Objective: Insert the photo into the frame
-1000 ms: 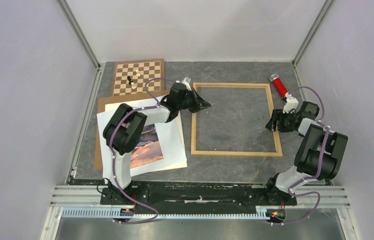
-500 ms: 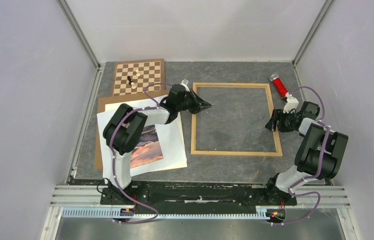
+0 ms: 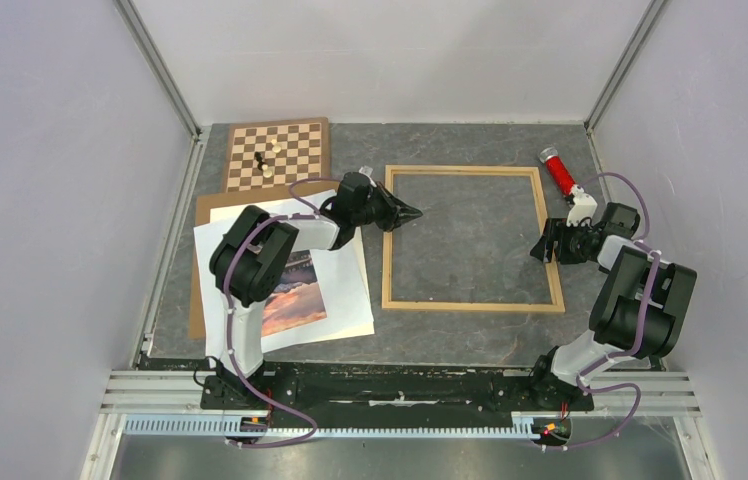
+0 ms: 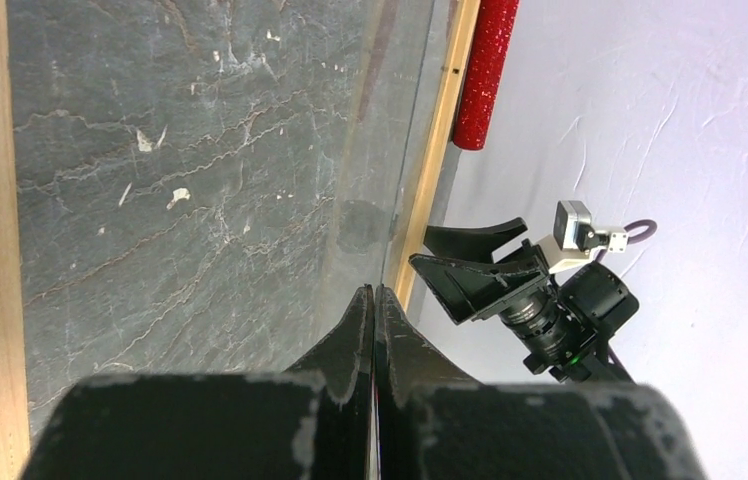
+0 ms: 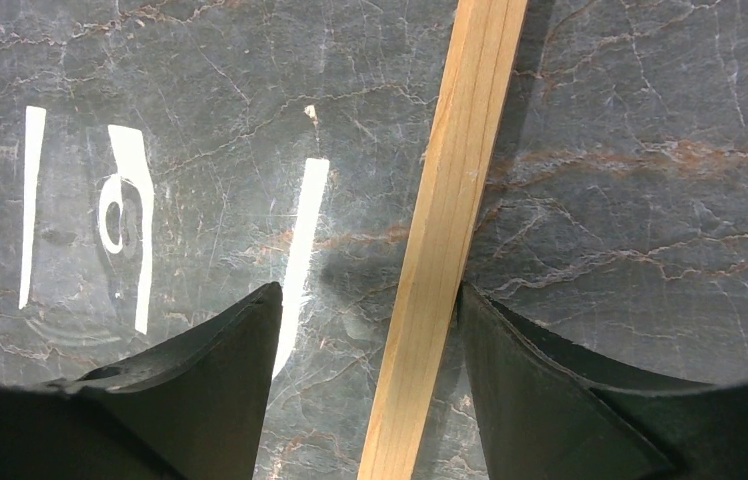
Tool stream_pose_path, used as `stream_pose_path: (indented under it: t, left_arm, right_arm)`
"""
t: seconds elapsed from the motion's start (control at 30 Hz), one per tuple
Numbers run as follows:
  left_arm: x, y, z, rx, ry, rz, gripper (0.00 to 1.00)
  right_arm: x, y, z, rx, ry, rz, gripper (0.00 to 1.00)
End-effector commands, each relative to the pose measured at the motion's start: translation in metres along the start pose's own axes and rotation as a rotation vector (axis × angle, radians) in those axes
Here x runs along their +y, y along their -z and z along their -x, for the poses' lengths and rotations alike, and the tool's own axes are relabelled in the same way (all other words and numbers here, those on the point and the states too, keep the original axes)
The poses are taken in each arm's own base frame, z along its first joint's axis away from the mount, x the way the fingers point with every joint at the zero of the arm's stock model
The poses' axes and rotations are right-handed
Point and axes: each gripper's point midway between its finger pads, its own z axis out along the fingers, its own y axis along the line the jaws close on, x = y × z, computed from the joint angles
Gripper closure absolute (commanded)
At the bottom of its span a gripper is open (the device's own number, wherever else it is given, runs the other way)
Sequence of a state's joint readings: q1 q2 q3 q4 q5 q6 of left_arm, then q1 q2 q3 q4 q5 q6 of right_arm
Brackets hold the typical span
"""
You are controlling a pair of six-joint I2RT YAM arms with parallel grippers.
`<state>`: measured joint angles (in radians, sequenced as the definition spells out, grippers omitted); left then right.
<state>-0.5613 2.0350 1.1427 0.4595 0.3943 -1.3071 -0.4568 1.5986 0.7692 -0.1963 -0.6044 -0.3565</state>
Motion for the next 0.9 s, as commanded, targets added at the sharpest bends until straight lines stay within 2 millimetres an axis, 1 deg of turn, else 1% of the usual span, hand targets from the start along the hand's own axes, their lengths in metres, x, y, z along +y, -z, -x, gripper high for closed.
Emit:
stream_pose_path:
  t: [0.0, 0.17, 0.27, 0.33, 0.5, 0.7, 0.87]
  left_arm:
    - [-0.001, -0.002, -0.012, 0.038, 0.072, -0.014, 0.98]
    - [-0.005, 0.001, -0.015, 0.053, 0.096, -0.024, 0.98]
    - [-0.014, 0.003, -0.015, 0.059, 0.103, -0.059, 0.98]
    - [-0.024, 0.005, -0.015, 0.063, 0.105, -0.102, 0.98]
    - [-0.037, 0.011, -0.014, 0.056, 0.096, -0.157, 0.98]
    - [-0.043, 0.015, -0.013, 0.055, 0.105, -0.189, 0.98]
    - [-0.043, 0.016, -0.014, 0.052, 0.146, -0.209, 0.98]
  right_arm:
    - [0.01, -0.005, -0.021, 0.068, -0.047, 0.049, 0.33]
    - [0.006, -0.004, -0.017, 0.059, -0.042, 0.027, 0.33]
    - [0.003, -0.004, -0.013, 0.054, -0.047, 0.009, 0.33]
    - [0.0, -0.003, -0.009, 0.05, -0.05, -0.003, 0.33]
    - [-0.004, 0.002, 0.002, 0.033, -0.04, -0.031, 0.33]
    - [-0.011, 0.009, 0.013, 0.011, -0.034, -0.072, 0.33]
    - [-0.015, 0.015, 0.024, -0.016, -0.052, -0.092, 0.33]
